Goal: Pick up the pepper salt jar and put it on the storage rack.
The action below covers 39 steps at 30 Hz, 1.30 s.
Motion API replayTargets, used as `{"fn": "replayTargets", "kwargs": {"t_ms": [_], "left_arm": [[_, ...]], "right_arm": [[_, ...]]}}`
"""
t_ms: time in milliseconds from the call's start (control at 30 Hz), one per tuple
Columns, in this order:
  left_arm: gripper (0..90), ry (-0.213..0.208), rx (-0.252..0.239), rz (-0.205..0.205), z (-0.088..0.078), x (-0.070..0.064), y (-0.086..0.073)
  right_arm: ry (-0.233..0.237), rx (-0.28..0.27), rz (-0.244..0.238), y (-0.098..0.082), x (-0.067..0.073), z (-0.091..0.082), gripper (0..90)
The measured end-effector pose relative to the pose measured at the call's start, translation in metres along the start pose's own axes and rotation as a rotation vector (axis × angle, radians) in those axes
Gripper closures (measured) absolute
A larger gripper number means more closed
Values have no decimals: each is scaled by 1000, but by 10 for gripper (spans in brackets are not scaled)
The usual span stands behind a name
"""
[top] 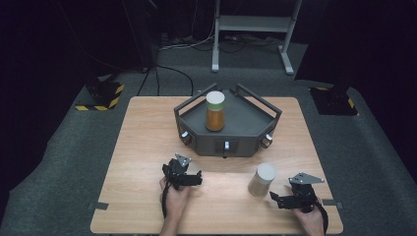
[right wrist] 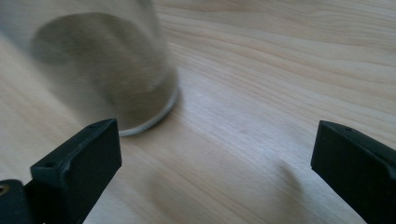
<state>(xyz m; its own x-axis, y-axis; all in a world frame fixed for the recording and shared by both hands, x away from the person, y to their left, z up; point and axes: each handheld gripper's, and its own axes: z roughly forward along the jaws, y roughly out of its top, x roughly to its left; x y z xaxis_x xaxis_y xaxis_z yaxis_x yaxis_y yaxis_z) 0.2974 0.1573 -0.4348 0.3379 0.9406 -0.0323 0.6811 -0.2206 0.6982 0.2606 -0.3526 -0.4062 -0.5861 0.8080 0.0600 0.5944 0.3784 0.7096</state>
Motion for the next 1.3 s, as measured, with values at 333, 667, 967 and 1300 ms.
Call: {"fn": "replayTargets", "kwargs": {"t_ms": [333, 667, 967, 1300], "left_arm": [[20, 1, 0, -1, 0, 0, 0], [20, 1, 0, -2, 0, 0, 0], [19, 1, 0, -3, 0, 0, 0], [20, 1, 0, -3, 0, 0, 0]], "right_arm": [[76, -33, -57, 7, 6, -1, 11], [140, -79, -82, 18, 11, 5, 26], [136, -77, -95, 32, 21, 13, 72], [126, -117, -69, 34, 21, 16, 188]]}}
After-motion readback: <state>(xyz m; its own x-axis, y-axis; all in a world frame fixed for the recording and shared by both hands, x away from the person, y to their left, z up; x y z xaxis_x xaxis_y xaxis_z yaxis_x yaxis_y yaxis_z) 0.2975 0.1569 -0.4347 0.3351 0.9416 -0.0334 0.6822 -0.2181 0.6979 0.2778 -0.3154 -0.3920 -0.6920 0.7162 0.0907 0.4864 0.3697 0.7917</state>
